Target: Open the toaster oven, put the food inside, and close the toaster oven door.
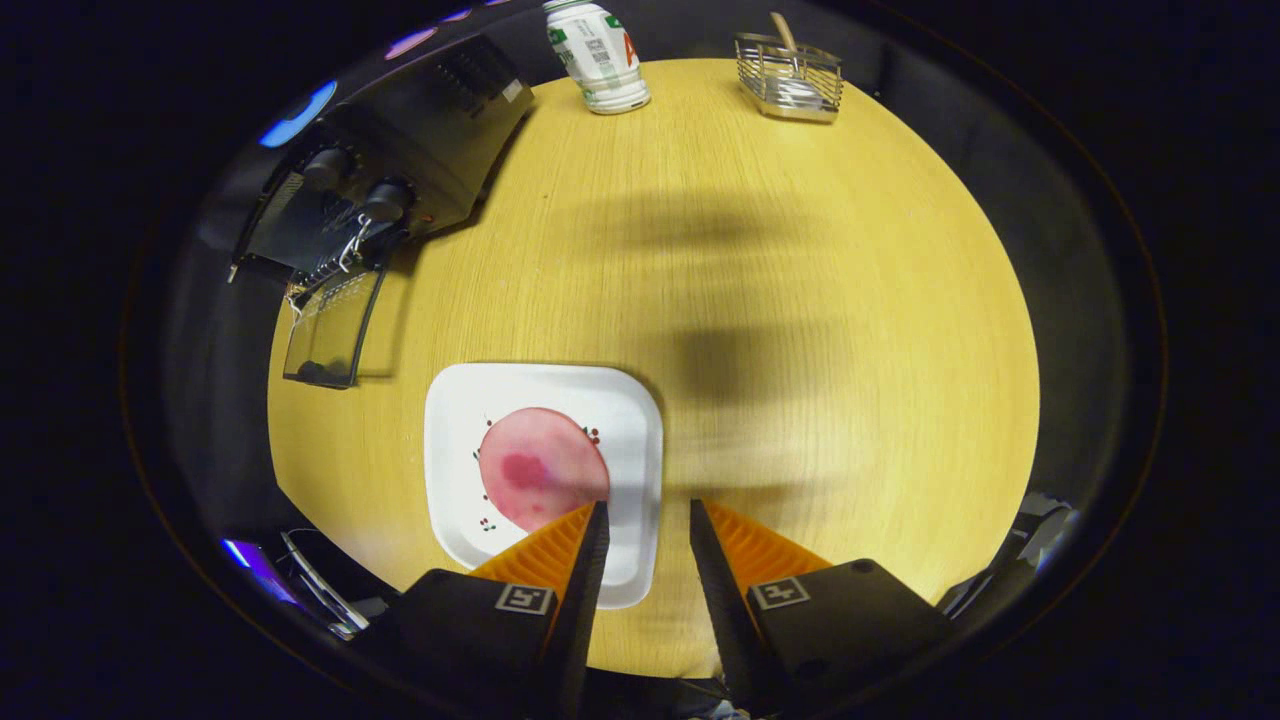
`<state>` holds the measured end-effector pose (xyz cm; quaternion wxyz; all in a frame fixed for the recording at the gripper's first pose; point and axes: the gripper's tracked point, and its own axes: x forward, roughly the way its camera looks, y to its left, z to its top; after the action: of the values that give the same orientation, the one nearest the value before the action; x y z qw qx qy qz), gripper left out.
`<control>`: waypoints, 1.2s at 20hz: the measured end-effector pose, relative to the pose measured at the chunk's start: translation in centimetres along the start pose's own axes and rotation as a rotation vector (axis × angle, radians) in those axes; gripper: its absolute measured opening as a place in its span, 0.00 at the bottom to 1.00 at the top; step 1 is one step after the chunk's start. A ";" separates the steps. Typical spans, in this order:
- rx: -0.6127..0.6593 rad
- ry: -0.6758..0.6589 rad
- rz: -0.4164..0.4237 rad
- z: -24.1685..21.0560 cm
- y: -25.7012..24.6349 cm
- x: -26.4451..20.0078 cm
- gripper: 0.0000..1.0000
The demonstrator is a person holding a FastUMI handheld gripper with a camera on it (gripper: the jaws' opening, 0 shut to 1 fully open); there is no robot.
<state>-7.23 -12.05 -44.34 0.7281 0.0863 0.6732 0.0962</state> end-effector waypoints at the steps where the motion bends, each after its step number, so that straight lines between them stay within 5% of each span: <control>1: -0.014 -0.009 -0.017 0.1 -0.4 0.5 0.42; 3: 0.014 -0.006 -0.002 1.0 -0.4 0.1 0.12; 4: 0.014 -0.013 0.018 1.3 -0.3 0.8 0.16; 7: 0.004 0.010 0.116 0.5 0.0 0.2 0.05; 13: 0.274 -0.026 0.399 -0.6 1.5 -0.5 0.05; 24: 0.500 -0.208 0.497 -0.9 6.7 -6.6 0.05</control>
<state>-8.73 -7.27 -36.35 0.7037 0.4316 0.5567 0.0933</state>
